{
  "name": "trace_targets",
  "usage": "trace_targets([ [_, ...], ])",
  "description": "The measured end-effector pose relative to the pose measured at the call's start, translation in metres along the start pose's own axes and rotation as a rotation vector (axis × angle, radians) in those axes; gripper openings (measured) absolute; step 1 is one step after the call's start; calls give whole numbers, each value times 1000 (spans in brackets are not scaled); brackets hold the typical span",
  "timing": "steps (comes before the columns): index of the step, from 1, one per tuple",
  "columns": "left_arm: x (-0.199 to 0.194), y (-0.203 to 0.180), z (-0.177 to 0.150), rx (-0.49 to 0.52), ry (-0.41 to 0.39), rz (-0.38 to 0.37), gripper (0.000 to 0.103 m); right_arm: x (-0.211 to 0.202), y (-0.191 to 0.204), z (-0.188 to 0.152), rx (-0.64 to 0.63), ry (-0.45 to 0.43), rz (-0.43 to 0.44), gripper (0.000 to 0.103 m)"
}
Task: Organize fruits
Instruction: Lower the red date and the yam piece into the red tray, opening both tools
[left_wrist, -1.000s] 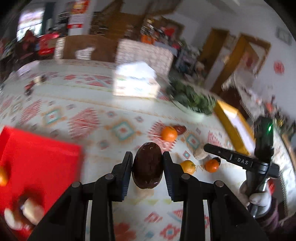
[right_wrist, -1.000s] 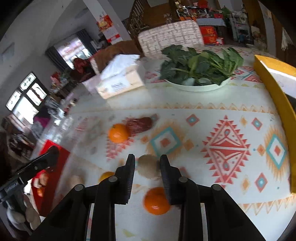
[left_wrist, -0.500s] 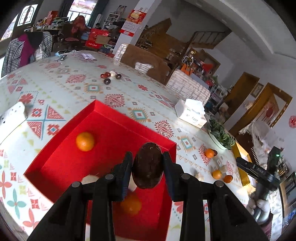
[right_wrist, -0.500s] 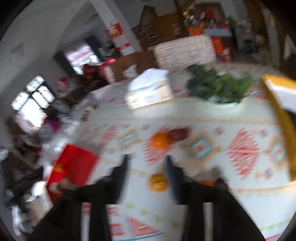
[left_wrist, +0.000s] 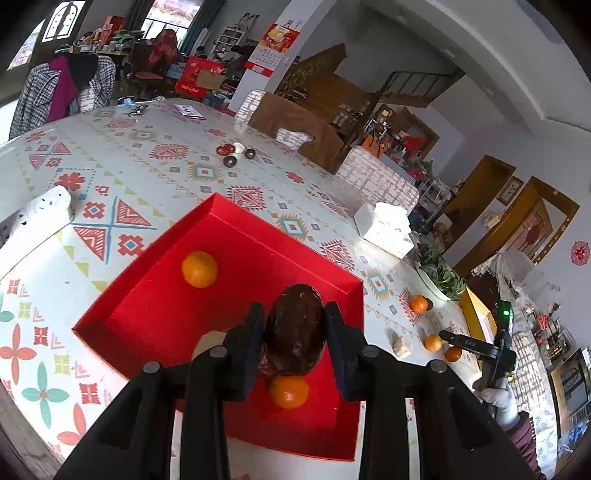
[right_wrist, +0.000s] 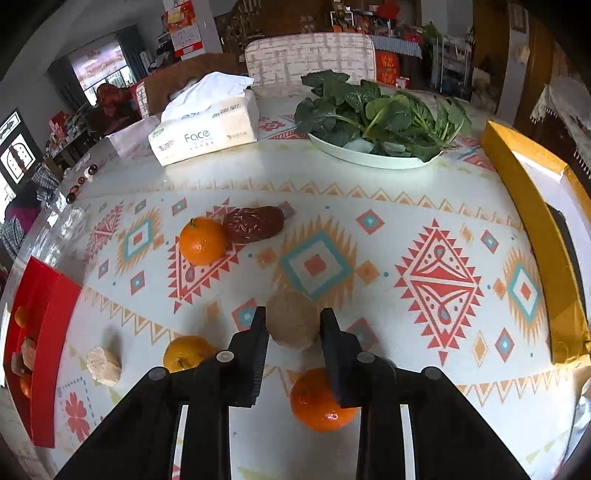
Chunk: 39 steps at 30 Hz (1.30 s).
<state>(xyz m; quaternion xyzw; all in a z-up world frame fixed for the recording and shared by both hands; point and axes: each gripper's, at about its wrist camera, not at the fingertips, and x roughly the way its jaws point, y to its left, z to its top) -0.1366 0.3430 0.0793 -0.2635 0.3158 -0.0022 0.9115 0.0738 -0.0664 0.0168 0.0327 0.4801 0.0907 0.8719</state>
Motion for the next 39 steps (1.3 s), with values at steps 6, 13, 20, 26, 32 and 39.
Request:
trace_targets([
  [6,12,3,12,19,21,17,32,-41,14,-4,4,-65,113,30],
  [13,51,15,38,0,94,48,32,-72,101,-7,-91,-35,418,31],
  [20,86,28,50,-27,163,85,32,-53,203,-24,-223,63,562,31],
  [26,102,28,51,-21,194,89,32,-23,251,-27,-289,101,535,31],
  [32,101,29,54,-31,183,78,36,-3,271,-31,-324,76,462,31],
  [39,64,14,52,-30,91,66,56,-8,268,-24,-293,8,468,69],
])
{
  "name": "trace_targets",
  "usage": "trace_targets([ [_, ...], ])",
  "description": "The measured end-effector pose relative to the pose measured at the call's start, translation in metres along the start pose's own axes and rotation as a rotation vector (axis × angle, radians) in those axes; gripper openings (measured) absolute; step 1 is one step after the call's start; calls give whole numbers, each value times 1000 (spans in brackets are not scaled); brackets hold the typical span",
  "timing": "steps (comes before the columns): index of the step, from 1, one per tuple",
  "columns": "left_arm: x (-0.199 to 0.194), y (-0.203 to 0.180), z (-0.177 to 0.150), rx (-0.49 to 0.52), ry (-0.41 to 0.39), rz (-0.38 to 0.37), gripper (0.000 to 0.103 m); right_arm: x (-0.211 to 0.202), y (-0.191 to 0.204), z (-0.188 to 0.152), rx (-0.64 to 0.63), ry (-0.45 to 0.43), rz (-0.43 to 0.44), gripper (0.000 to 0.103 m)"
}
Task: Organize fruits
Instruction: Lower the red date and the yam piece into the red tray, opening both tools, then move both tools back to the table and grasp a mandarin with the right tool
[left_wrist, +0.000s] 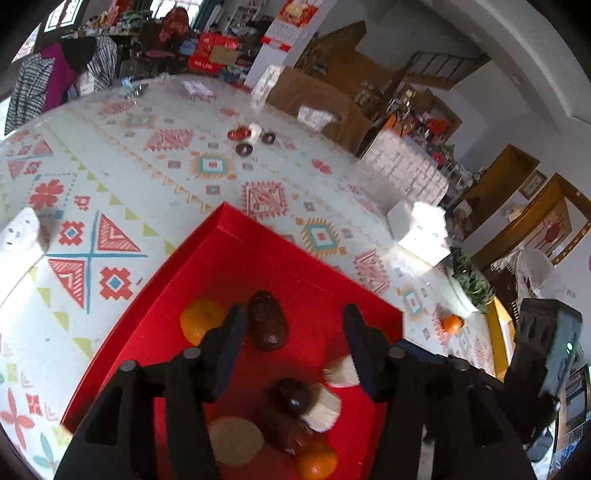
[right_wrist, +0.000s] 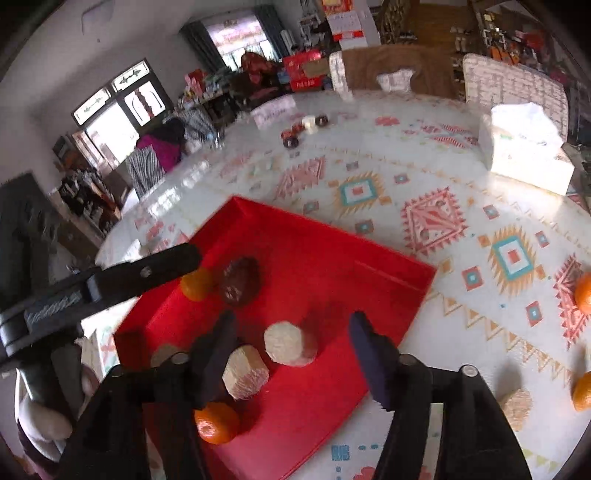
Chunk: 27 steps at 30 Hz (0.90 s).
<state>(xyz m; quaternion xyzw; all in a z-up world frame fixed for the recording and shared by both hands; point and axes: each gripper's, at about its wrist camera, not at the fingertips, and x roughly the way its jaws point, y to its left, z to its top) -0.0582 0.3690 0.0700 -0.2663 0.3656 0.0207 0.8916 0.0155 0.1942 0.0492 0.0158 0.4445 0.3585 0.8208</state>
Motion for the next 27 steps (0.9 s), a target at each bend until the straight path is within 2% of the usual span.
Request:
trace_targets([
  [2,-13,-6,-5,-5,-28,-18,63,-14,-4,0,13,-23,3,69],
  [7,-37,-29,-29,25,-93,-11,69,-56,-15,-14,63,-85,3,73],
  [10,-44,-47,-46,52,-106,-9,74,-87,-26,-30,103,-133,-7,75],
  [13,-46,-67,-62,87,-110,-6,74,-120,-39,-50,142,-194,-12,77],
  [17,-47,-93,-81,131,-94,-19,74,-160,-64,-84,195,-282,-72,81],
  [23,-50,-134,-108,170,-60,-62,74,-201,-101,-121,261,-321,-124,82],
  [27,-59,-154,-122,189,-70,-71,74,-236,-124,-140,294,-354,-162,82],
])
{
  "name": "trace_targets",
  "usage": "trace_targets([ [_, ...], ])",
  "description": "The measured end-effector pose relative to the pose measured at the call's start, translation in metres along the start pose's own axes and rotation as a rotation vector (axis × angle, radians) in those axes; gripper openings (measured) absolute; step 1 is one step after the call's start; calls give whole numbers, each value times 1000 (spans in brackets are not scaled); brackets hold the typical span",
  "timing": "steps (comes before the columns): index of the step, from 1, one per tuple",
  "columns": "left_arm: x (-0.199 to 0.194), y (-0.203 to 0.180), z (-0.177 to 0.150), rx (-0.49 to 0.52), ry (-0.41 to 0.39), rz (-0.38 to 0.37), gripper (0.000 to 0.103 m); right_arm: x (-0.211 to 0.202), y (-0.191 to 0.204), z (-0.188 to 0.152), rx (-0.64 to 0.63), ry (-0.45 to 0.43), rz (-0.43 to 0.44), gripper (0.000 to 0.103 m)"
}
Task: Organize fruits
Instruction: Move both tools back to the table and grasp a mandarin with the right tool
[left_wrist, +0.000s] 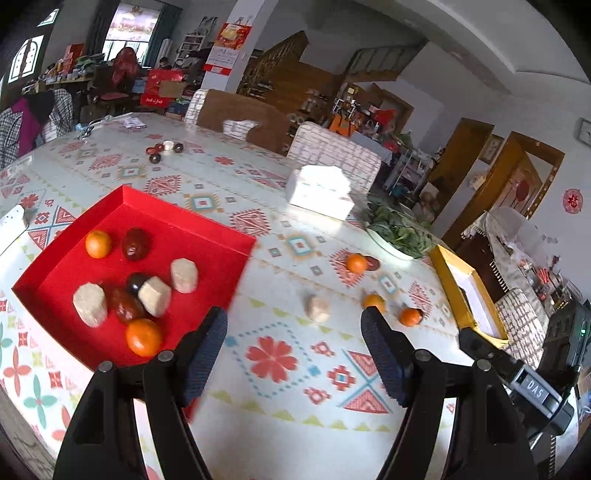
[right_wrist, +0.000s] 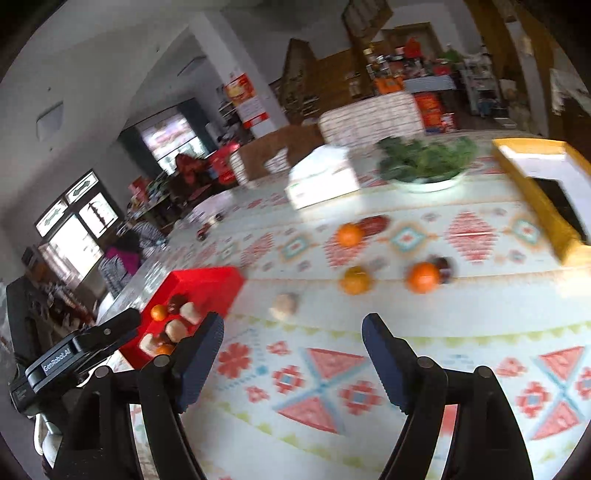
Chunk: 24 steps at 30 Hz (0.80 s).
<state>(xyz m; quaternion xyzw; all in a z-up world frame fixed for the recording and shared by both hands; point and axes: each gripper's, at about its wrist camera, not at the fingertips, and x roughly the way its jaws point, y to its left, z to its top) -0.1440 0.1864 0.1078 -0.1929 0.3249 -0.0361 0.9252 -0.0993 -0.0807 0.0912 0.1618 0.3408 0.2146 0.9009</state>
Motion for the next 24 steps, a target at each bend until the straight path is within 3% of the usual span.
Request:
trace_targets([
  [5,1,-18,-10,1,11,-10,75,-49,-43,3,32,-66,-72,86],
  [11,17,-32,-20,29,65,-13,75,-63,-77,3,75,-70,-108,86],
  [17,33,-35,-28,52,111,-12,75,-35,-89,6,63,3,-119,86],
  [24,50,-32,-35,78,146,-17,75,19,-72,20,-20,104,-79,86],
])
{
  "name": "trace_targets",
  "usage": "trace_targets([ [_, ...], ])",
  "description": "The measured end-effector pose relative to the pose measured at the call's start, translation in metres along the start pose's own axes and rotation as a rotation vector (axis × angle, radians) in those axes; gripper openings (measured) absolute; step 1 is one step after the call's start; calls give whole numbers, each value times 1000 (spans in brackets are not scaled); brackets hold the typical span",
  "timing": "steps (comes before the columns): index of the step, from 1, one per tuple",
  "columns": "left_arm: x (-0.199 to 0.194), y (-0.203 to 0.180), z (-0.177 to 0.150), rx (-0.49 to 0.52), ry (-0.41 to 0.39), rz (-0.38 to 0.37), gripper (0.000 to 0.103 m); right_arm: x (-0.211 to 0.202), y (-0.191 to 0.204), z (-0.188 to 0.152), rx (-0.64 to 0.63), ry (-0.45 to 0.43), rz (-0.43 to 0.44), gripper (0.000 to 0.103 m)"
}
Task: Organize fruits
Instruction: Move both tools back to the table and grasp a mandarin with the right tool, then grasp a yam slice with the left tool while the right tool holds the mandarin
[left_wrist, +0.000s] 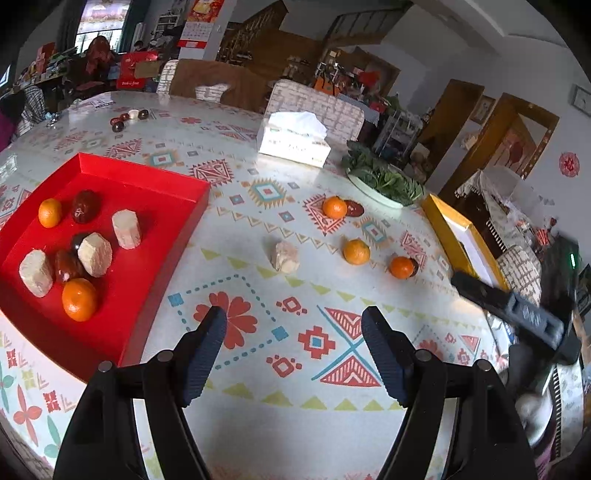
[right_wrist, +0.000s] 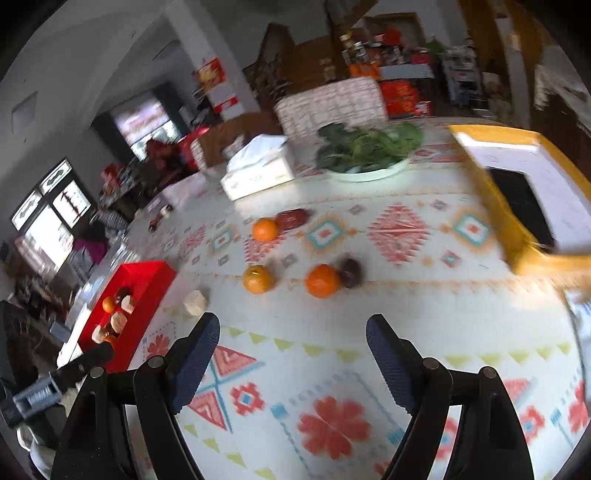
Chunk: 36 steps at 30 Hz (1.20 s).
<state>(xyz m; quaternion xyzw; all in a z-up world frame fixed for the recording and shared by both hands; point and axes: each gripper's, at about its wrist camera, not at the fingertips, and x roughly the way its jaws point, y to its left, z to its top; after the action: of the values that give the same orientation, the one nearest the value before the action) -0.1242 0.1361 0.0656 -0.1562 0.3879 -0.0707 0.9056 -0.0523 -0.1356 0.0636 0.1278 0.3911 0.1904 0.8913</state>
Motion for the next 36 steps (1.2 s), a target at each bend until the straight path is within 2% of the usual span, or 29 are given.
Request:
trace_targets([
  [5,2,1,-6,42,5,3,75,60,27,29,-48,97,70,85],
  [8,-1,3,-7,72,-3,12,75,96,36,35,-51,149,45,79],
  [10,-3,5,-7,96,-12,18,75,111,40,34,-67,168,6,74],
  [13,0,9,-5,106,-14,13,75,122,43,31,-82,176,-19,72],
  [18,13,7,-3,112,4,10,75,131,46,26,-127,172,-70,56],
  [21,24,-1,0,134,17,11,75,133,44,26,-125,168,-73,37],
  [28,52,-13,20,150,51,42,75,125,33,27,-63,143,-31,37],
  [33,77,-17,31,179,69,91,75,112,23,30,-21,111,-23,37],
  [36,87,-18,34,194,67,98,62,105,14,33,16,95,-8,38],
])
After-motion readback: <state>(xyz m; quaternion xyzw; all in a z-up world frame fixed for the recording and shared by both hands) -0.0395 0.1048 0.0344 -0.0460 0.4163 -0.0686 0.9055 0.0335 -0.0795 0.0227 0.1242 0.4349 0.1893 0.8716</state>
